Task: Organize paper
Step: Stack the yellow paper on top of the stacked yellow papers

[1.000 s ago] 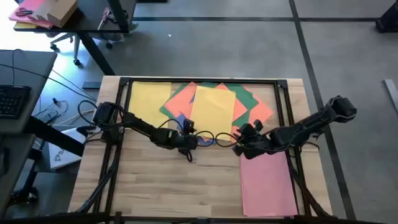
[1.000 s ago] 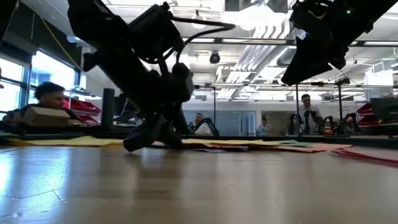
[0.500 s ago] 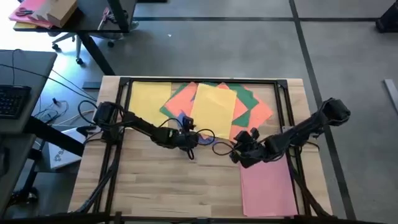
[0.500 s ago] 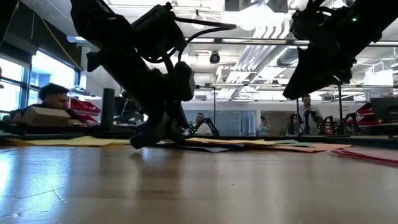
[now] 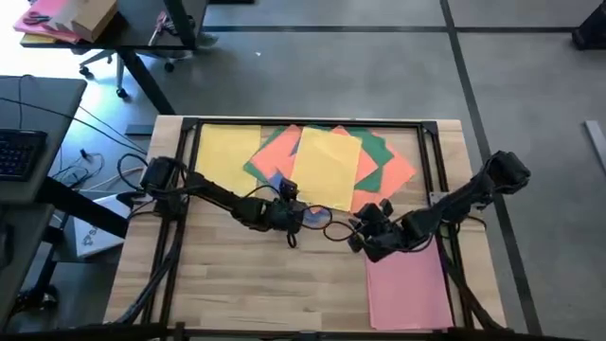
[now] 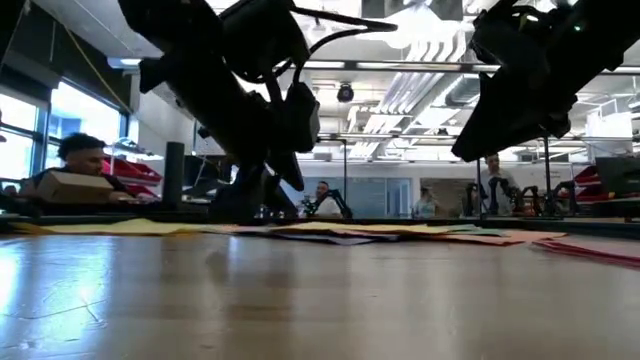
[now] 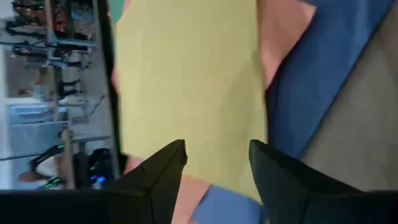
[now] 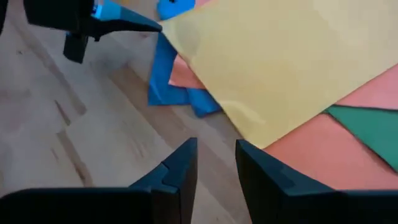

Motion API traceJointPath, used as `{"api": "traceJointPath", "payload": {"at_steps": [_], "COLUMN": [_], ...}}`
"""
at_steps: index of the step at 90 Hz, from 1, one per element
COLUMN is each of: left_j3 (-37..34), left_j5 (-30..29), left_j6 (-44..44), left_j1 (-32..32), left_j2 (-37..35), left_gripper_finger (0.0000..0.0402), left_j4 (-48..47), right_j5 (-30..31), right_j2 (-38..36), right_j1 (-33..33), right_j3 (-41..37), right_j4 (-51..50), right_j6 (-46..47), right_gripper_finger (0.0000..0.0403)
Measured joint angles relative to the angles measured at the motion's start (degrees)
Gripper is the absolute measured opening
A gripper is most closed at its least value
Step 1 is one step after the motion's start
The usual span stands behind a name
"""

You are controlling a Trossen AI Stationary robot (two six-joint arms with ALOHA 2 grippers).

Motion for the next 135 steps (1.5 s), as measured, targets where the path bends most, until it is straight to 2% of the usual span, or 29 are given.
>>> {"api": "traceJointPath", "payload": {"at_steps": [8,22,37,63,74,118,135], "left_j3": [1.0,1.1,1.1,-0.8,-1.8,-2.3,-2.3], "left_j5": [0.0,7.3,6.4,6.8,6.9,7.8,8.6], "left_j6": [-3.3,-7.5,-7.3,-2.2,-2.9,-4.5,-1.9], "left_j1": [-0.4,0.1,1.4,1.8,2.6,4.7,4.7], "left_j2": [0.0,0.3,1.5,1.5,1.6,1.6,1.6], "left_gripper_finger": [0.0172,0.0172,0.0172,0.0172,0.0172,0.0172,0.0134], "left_j4": [-2.6,-1.9,1.2,-1.1,-4.3,-3.3,-3.2], "right_j5": [0.5,0.9,0.9,1.0,1.0,2.4,2.4], "right_j2": [0.0,0.0,0.0,0.0,0.0,0.0,0.0], "right_j1": [0.0,0.0,0.0,0.0,0.0,0.0,0.0], "right_j3": [0.0,0.0,0.0,0.0,0.0,0.0,0.0], "right_j4": [0.1,0.1,0.0,0.1,0.1,0.4,0.6], "right_j6": [0.0,0.0,0.0,0.1,0.5,1.5,1.5], "right_gripper_finger": [0.0094,0.0094,0.0094,0.0094,0.0094,0.0094,0.0094]}}
